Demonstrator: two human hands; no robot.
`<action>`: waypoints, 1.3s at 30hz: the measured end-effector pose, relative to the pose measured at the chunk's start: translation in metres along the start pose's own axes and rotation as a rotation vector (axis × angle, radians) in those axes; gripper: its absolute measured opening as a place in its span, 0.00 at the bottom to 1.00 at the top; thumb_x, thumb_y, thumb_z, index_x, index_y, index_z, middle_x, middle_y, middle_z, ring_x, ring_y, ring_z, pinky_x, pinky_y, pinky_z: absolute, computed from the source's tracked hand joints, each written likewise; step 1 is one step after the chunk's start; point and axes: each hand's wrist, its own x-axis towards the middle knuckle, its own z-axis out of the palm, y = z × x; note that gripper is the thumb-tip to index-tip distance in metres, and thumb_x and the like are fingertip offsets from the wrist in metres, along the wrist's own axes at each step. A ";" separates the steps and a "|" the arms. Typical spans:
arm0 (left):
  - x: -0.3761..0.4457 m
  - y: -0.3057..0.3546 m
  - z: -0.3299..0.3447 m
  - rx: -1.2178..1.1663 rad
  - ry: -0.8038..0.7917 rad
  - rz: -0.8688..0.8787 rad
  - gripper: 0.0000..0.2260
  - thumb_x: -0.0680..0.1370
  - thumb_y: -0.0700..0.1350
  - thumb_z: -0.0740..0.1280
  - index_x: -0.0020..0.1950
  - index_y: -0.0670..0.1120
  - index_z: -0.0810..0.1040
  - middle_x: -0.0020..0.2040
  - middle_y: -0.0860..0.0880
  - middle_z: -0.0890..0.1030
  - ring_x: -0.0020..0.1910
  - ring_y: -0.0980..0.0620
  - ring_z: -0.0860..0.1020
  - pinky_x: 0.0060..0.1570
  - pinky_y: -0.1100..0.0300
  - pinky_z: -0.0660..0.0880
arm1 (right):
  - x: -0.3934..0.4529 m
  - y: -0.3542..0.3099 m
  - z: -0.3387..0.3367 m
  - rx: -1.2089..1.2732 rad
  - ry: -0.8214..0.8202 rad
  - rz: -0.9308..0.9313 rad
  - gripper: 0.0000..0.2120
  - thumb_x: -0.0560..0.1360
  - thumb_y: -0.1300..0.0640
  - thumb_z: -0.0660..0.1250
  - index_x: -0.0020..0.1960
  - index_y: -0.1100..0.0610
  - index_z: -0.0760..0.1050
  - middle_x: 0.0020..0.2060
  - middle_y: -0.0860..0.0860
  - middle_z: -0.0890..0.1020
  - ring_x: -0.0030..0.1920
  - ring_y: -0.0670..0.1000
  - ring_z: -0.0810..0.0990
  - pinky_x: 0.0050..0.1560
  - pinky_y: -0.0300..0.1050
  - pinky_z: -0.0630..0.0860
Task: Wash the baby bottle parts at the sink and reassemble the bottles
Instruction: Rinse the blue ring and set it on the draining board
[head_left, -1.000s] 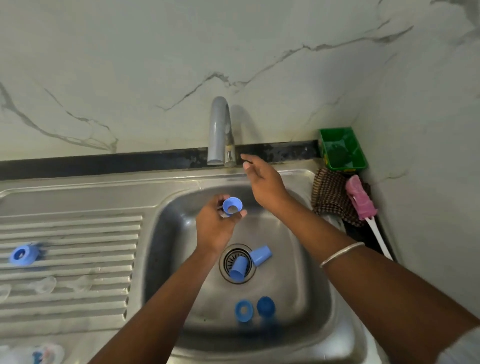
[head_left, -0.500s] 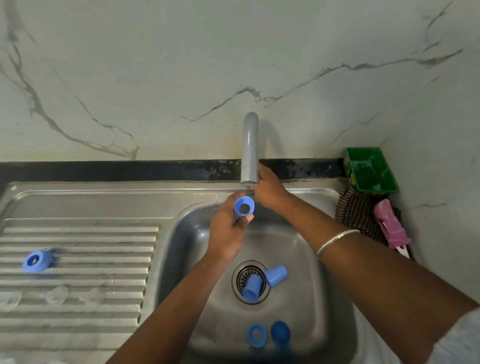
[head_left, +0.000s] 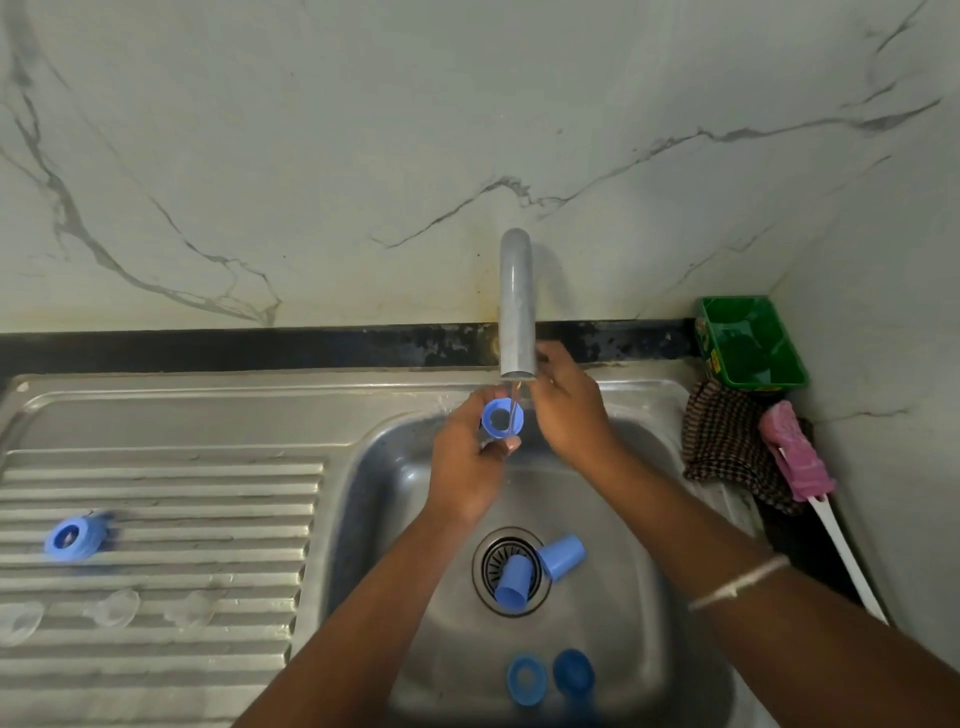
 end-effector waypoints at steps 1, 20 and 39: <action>0.000 -0.001 0.001 0.004 -0.013 -0.005 0.25 0.72 0.29 0.70 0.51 0.61 0.77 0.49 0.54 0.83 0.49 0.60 0.80 0.48 0.69 0.75 | -0.010 0.005 -0.001 0.050 0.018 0.033 0.07 0.78 0.45 0.62 0.55 0.43 0.73 0.44 0.41 0.81 0.46 0.44 0.81 0.47 0.45 0.78; -0.007 -0.013 -0.022 -0.302 -0.062 -0.253 0.18 0.71 0.23 0.68 0.57 0.36 0.82 0.51 0.41 0.86 0.51 0.50 0.84 0.46 0.63 0.79 | -0.044 0.005 0.022 -0.122 -0.106 0.081 0.07 0.70 0.50 0.77 0.45 0.50 0.81 0.38 0.46 0.84 0.40 0.44 0.82 0.38 0.35 0.77; -0.013 -0.003 -0.008 -0.102 -0.089 -0.236 0.14 0.79 0.38 0.69 0.47 0.59 0.84 0.45 0.54 0.87 0.44 0.59 0.84 0.42 0.63 0.80 | -0.053 0.028 -0.009 0.665 -0.137 0.521 0.07 0.73 0.66 0.72 0.43 0.61 0.73 0.46 0.63 0.84 0.45 0.56 0.86 0.43 0.46 0.82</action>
